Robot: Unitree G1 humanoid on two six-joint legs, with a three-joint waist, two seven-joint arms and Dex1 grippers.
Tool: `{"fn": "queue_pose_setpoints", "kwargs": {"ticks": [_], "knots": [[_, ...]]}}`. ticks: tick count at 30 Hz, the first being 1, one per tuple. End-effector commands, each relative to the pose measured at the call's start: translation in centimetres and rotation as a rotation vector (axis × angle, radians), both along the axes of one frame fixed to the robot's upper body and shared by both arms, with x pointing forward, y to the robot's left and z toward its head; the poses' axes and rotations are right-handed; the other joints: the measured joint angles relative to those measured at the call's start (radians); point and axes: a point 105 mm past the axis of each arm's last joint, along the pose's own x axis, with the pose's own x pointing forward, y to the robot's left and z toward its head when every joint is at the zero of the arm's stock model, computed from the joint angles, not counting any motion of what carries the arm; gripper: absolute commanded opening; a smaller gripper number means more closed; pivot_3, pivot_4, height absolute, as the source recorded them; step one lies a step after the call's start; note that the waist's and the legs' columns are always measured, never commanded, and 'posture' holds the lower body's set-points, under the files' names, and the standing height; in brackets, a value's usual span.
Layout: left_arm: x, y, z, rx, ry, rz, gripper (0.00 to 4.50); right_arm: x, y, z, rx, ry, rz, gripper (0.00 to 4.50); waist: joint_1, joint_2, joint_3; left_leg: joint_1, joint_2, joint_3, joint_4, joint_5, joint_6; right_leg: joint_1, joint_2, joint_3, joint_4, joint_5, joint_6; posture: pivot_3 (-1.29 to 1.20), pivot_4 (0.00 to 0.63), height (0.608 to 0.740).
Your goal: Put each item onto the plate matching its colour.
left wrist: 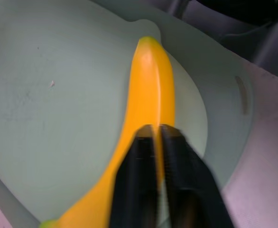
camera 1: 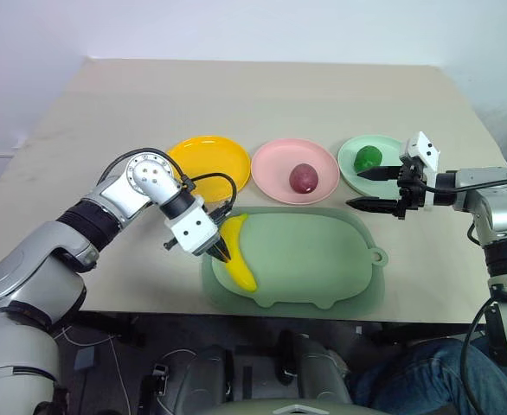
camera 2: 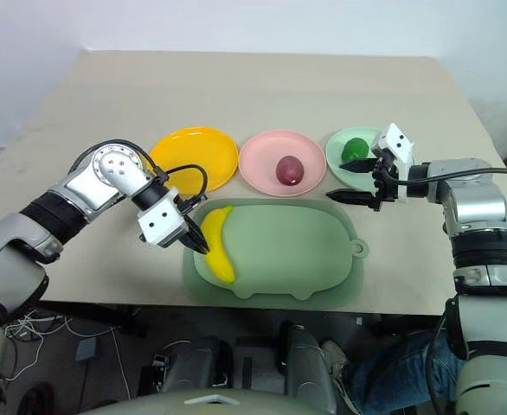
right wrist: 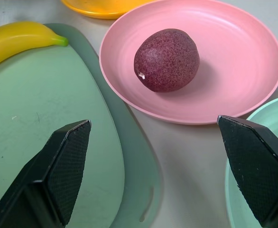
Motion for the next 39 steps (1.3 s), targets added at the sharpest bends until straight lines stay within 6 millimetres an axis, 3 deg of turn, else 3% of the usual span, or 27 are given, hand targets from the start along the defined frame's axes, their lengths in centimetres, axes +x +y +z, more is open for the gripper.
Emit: {"fn": "queue_pose_setpoints", "kwargs": {"ticks": [1, 4, 9, 11, 16, 21, 30, 39], "knots": [[-0.6, 0.4, 0.3, 0.087, 0.040, 0.013, 0.09, 0.0, -0.6, 2.2, 0.003, -0.076, -0.012, 4.50, -0.002, 0.000, 0.000, 0.000, 0.000, 0.000, 0.000, 0.000, 0.000, 0.000, 0.000, 0.000, 0.000, 0.000, 0.000, 0.00, 0.150, 0.740], [-0.4, -0.7, 1.0, -0.020, 0.010, -0.008, 0.09, 0.1, -0.6, 2.1, 0.000, -0.072, -0.015, 4.50, -0.002, 0.001, 0.000, 0.000, 0.000, 0.000, 0.000, 0.000, 0.000, 0.000, 0.000, 0.000, 0.000, 0.000, 0.000, 0.00, 0.150, 0.740], [0.4, -0.4, 0.5, 0.040, 0.052, 0.088, 0.26, 0.3, -0.4, 2.2, 0.000, -0.087, -0.010, 4.50, -0.002, 0.001, 0.000, -0.001, 0.000, 0.000, 0.000, 0.000, 0.000, -0.001, 0.000, 0.000, 0.000, 0.000, 0.000, 0.00, 0.150, 0.740], [0.0, -0.3, 1.0, 0.050, 0.092, 0.101, 0.66, 0.3, -0.3, 2.2, 0.002, -0.087, -0.006, 4.50, -0.002, 0.001, 0.000, 0.000, 0.000, 0.000, 0.000, 0.000, 0.000, -0.001, 0.001, 0.000, 0.000, 0.000, 0.000, 0.00, 0.150, 0.740], [0.1, -1.3, 2.5, -0.023, 0.105, 0.111, 2.28, 0.3, -0.4, 2.2, 0.010, -0.084, -0.012, 4.50, -0.001, 0.001, 0.000, 0.000, 0.000, 0.000, 0.000, 0.000, 0.000, -0.001, 0.001, 0.000, 0.000, 0.000, 0.000, 0.00, 0.150, 0.740], [0.7, -1.1, 1.9, -0.051, -0.029, 0.043, 4.09, 0.3, -0.3, 2.2, 0.006, -0.086, -0.007, 4.50, -0.001, 0.001, 0.000, -0.001, 0.000, 0.000, 0.000, 0.000, 0.000, -0.001, 0.000, 0.000, 0.000, 0.000, 0.000, 0.00, 0.150, 0.740], [0.9, 0.1, 0.2, 0.035, -0.067, 0.016, 4.09, 0.3, -0.4, 2.4, 0.012, -0.086, -0.014, 4.50, -0.002, 0.001, 0.000, -0.001, 0.000, 0.000, 0.000, 0.001, -0.001, -0.001, 0.001, 0.000, 0.000, 0.000, 0.000, 0.00, 0.150, 0.740], [2.0, -0.5, -0.7, 0.044, -0.066, 0.039, 4.09, 0.3, -0.3, 2.3, 0.019, -0.088, -0.020, 4.50, -0.002, 0.001, 0.000, -0.001, 0.000, 0.000, 0.000, 0.000, 0.000, -0.001, 0.000, 0.000, 0.000, 0.000, 0.000, 0.00, 0.150, 0.740]]}}
